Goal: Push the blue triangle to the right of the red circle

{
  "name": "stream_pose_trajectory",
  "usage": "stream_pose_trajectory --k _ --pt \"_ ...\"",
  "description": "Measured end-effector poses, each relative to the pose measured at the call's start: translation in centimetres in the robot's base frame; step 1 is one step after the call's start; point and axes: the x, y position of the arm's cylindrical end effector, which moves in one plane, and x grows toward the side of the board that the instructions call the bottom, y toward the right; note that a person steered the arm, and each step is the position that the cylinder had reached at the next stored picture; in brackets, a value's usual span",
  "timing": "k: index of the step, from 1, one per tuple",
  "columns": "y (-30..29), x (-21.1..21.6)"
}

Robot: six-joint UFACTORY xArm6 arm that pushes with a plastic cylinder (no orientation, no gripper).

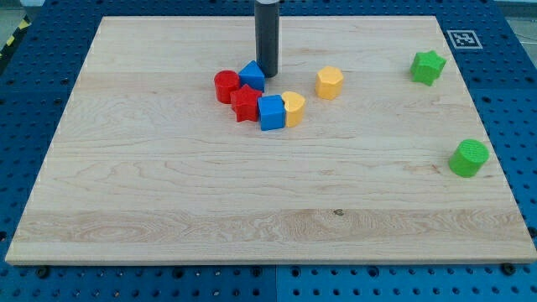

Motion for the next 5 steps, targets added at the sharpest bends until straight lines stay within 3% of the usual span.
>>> stream_pose_trajectory --k 2,3,4,5 --pt "0.0 0.4" --pt "0.0 -3.2" --pt "-1.3 -4.1" --pt "-1.6 -2.5"
